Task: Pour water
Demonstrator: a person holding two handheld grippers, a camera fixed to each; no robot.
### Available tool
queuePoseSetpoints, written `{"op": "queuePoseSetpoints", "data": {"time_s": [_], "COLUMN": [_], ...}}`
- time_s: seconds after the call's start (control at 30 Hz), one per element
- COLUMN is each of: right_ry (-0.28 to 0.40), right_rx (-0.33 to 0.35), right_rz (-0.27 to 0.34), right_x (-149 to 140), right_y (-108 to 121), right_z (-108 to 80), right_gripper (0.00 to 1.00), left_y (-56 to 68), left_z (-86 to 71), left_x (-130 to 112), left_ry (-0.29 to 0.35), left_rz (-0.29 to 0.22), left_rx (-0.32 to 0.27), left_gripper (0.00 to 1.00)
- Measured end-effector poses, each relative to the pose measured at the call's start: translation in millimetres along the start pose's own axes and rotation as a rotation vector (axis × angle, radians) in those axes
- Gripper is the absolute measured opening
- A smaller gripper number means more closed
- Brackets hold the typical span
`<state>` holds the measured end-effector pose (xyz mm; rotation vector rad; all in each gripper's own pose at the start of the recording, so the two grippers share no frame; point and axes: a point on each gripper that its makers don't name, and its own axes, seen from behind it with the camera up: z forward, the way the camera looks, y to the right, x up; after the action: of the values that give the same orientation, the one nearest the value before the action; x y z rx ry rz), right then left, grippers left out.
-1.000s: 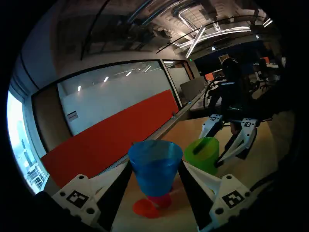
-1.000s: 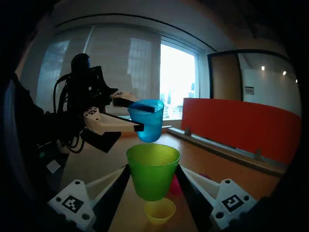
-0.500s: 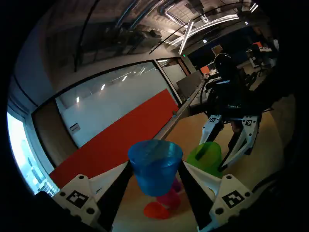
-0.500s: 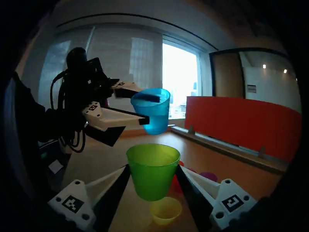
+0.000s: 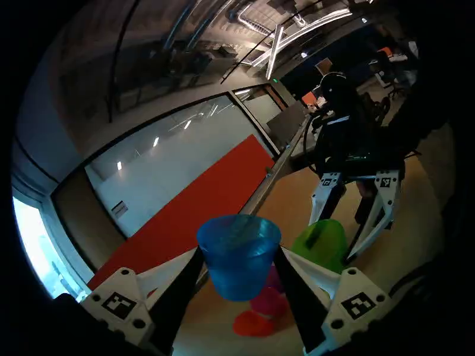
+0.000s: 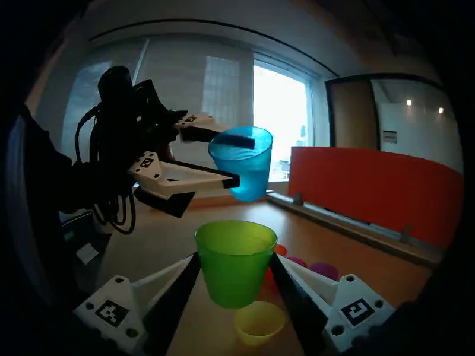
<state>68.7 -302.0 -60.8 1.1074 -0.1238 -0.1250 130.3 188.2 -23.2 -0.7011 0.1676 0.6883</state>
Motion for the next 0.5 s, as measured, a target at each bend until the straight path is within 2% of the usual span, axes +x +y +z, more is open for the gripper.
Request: {"op": "queuePoseSetpoints", "data": {"time_s": [0.5], "right_ry": [0.003], "right_rx": [0.001], "right_rz": [-0.004], "right_x": [-0.6], "right_y": [0.4], "right_z": [-0.2], "right_gripper": [0.87], "left_y": [1.5], "left_z": [0.6], "left_x": [8.4], "left_ry": [0.008], "left_rz": [0.083], "left_rx": [0.01], "left_gripper": [0.83]}}
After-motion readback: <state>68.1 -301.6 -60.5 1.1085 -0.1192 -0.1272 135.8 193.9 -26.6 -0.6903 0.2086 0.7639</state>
